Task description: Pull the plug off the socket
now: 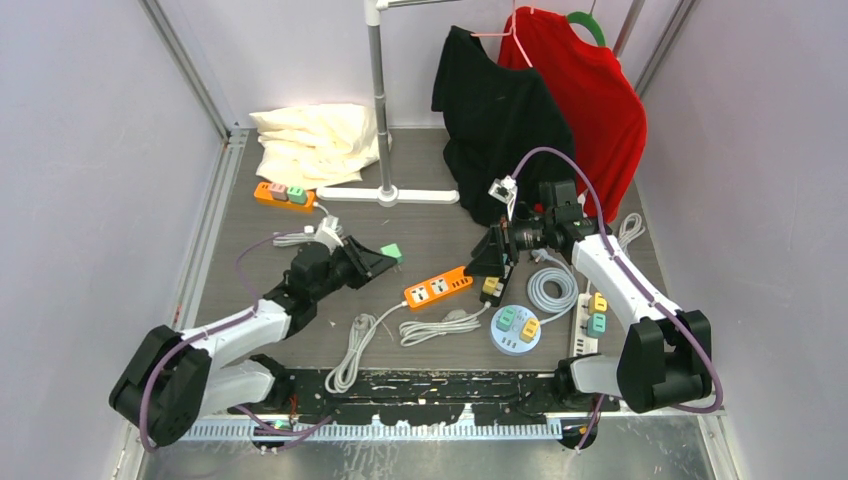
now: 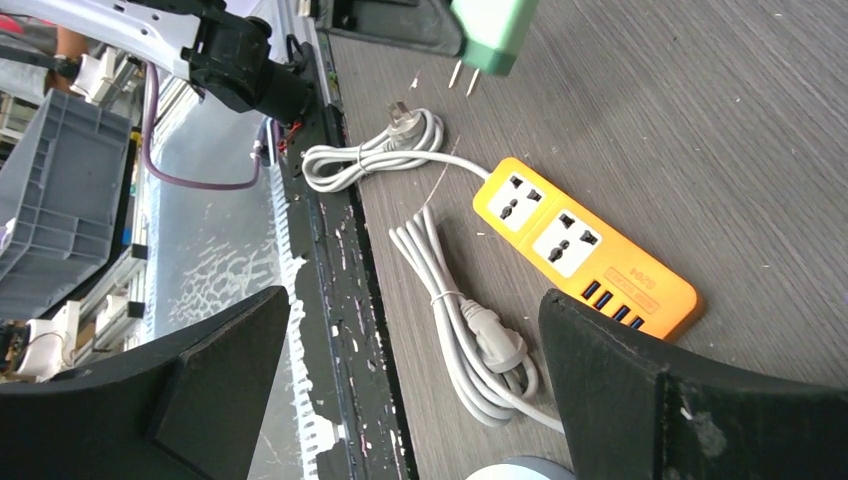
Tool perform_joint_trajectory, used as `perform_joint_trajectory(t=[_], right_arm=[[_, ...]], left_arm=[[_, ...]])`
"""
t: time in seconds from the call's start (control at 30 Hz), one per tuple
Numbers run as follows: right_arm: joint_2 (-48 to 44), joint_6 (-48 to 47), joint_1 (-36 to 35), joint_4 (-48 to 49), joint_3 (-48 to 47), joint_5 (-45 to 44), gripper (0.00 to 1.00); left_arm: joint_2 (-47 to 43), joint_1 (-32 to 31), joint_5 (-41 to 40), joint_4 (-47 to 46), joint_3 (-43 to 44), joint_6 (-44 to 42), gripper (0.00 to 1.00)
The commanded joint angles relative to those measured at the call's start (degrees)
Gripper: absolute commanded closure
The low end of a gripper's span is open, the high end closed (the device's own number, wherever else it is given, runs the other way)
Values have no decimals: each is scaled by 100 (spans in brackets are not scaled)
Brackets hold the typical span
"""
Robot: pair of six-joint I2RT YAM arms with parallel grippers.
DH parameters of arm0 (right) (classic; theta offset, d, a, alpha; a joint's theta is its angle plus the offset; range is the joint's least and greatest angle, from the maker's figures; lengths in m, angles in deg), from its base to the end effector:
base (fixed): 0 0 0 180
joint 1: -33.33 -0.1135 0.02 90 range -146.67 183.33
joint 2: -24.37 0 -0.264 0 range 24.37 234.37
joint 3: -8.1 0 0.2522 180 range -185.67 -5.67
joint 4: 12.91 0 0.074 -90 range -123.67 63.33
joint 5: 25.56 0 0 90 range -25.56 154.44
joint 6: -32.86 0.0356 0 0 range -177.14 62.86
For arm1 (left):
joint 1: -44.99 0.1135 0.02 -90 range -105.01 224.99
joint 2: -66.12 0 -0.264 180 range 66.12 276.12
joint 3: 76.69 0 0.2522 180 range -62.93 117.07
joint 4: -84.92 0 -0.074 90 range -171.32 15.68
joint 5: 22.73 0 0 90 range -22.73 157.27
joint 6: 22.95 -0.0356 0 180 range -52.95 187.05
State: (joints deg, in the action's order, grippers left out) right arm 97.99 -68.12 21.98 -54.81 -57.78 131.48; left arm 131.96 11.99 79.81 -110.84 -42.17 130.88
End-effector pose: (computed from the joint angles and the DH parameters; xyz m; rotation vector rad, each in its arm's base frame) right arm 0.2410 0.0818 0.2658 -0.9047 1.9537 1.3881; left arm 0.1905 -0.1329 0.1941 -0.3830 2.0378 -1.3246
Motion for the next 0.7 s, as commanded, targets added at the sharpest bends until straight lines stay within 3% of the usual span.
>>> perform_joint_trajectory(t=[0.0, 0.1, 0.3, 0.53, 0.67], right_arm=[[-181, -215, 44, 10, -210, -108, 0], [-175, -235, 50, 10, -202, -110, 0], [-164, -246, 54, 10, -193, -97, 0], [-179, -264, 57, 19, -169, -72, 0], [-187, -273, 50, 28, -164, -40, 0]], left_arm=[[-270, 454, -778, 1568, 32, -326, 100], [-274, 812, -1162, 2075, 100, -474, 100], [247, 1302, -1161, 1916, 406, -740, 100], [1843, 1639, -334, 1745, 1462, -875, 99], [2649, 1664, -64, 1808, 2146, -817, 88]])
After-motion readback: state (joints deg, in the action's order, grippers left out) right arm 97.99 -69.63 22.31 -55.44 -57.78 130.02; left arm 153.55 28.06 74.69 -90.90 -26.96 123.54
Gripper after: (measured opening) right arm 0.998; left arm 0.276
